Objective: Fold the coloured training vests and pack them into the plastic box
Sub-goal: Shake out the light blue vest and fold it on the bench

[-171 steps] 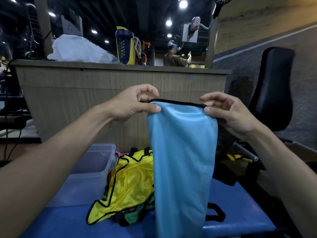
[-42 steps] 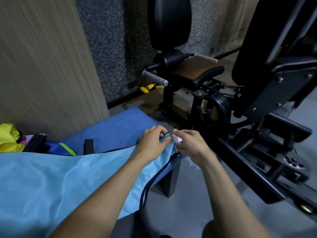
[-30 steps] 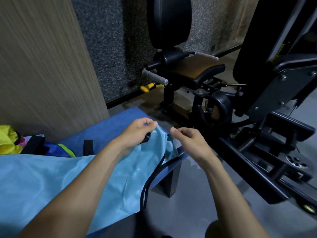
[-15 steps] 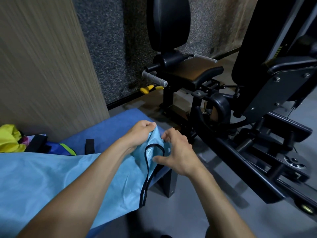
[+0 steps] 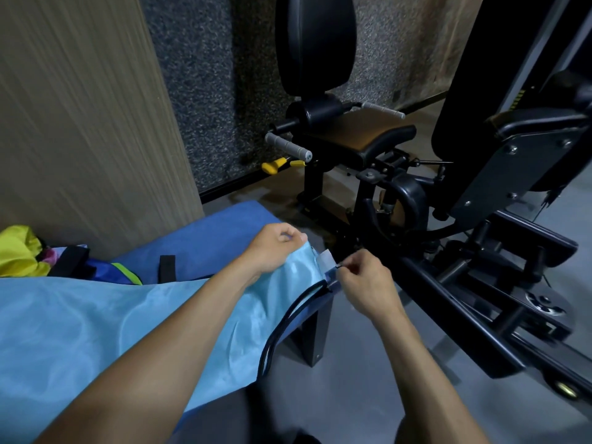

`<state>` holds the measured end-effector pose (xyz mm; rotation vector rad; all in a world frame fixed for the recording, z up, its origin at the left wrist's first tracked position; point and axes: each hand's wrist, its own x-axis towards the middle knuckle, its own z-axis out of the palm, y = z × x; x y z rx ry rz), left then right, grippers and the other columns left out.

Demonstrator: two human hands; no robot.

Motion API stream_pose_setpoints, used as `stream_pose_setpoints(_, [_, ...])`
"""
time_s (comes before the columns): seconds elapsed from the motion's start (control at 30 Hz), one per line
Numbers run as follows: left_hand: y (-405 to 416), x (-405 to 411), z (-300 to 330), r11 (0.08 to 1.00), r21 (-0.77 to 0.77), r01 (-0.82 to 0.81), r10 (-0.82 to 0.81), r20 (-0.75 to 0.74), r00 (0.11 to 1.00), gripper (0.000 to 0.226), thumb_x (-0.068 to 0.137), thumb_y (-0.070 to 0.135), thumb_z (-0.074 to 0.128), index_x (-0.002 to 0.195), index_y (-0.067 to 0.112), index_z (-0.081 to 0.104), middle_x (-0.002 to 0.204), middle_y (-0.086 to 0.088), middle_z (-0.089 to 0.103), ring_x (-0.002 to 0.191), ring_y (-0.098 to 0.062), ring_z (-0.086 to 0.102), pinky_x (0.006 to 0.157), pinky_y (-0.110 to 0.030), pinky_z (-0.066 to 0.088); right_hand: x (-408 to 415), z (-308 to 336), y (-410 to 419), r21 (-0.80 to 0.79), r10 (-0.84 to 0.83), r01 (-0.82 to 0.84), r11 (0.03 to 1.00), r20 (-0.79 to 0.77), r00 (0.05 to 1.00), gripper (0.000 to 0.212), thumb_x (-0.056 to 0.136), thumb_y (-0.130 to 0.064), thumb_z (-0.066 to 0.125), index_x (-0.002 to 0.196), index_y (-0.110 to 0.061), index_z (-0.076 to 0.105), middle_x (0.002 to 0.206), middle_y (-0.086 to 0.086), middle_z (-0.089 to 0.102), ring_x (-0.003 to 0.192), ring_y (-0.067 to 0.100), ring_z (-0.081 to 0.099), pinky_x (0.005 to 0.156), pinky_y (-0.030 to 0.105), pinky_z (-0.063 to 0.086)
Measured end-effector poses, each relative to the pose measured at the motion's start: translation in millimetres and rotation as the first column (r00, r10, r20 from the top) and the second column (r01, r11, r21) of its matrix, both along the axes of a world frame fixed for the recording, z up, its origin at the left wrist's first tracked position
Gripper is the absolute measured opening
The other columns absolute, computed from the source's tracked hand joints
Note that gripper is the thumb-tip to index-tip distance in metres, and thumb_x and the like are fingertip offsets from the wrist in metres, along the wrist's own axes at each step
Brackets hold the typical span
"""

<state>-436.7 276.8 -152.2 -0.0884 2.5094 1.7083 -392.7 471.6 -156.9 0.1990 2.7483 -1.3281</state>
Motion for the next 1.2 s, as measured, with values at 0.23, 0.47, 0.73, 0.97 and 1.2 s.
stream_pose_setpoints(0.23, [-9, 7, 6, 0.994, 0.111, 0.022, -0.025, 0.030, 0.999, 0.017, 0.100, 0.036, 0.062, 0.104, 0.023, 0.072, 0.101, 0.012, 0.071, 0.100, -0.001, 0.063, 0.089, -0.018, 0.045, -15, -12, 2, -0.442, 0.010, 0.089, 0.892, 0.215, 0.977, 0.018, 0.103, -0.021, 0.051, 0.098, -0.011, 0.065, 0.079, 0.003, 0.062, 0.069, 0.018, 0.061, 0.063, 0.034, 0.054])
stream_pose_setpoints(0.47, [-23, 14, 13, 0.968, 0.244, 0.057, -0.067, 0.035, 0.997, 0.019, 0.100, 0.032, 0.063, 0.098, 0.015, 0.073, 0.084, 0.004, 0.068, 0.082, -0.012, 0.061, 0.085, -0.032, 0.046, -30, -30, -20, -0.212, 0.029, -0.020, 0.977, 0.041, 0.999, 0.026, 0.078, -0.038, 0.085, 0.078, -0.017, 0.070, 0.071, -0.007, 0.071, 0.070, 0.013, 0.065, 0.070, 0.033, 0.054])
stream_pose_setpoints(0.73, [-13, 9, 15, 0.978, 0.150, 0.148, -0.151, 0.009, 0.988, 0.020, 0.102, 0.031, 0.060, 0.088, 0.019, 0.068, 0.067, 0.013, 0.063, 0.063, -0.001, 0.057, 0.069, -0.020, 0.045, -39, -32, -28, -0.174, 0.001, 0.025, 0.984, 0.147, 0.989, 0.020, 0.067, -0.023, 0.081, 0.081, -0.020, 0.066, 0.075, 0.000, 0.069, 0.074, 0.021, 0.066, 0.073, 0.037, 0.057])
stream_pose_setpoints(0.97, [6, -11, -12, 0.995, -0.083, 0.053, -0.060, -0.086, 0.994, 0.022, 0.100, 0.033, 0.063, 0.093, 0.012, 0.066, 0.057, 0.006, 0.042, 0.049, -0.006, 0.035, 0.054, -0.027, 0.032, -45, -30, -14, -0.383, 0.115, -0.011, 0.924, 0.249, 0.962, 0.014, 0.087, -0.027, 0.071, 0.082, -0.016, 0.063, 0.067, 0.001, 0.056, 0.063, 0.015, 0.052, 0.061, 0.029, 0.045])
stream_pose_setpoints(1.2, [18, -18, -36, 0.915, -0.400, -0.043, -0.048, -0.215, 0.975, 0.009, 0.099, 0.034, 0.060, 0.104, 0.029, 0.067, 0.097, 0.011, 0.064, 0.097, -0.012, 0.060, 0.082, -0.033, 0.052, -49, -28, -18, -0.334, 0.114, -0.031, 0.942, 0.230, 0.967, 0.053, 0.090, -0.063, 0.060, 0.082, -0.012, 0.060, 0.074, 0.002, 0.045, 0.069, 0.018, 0.047, 0.064, 0.034, 0.043])
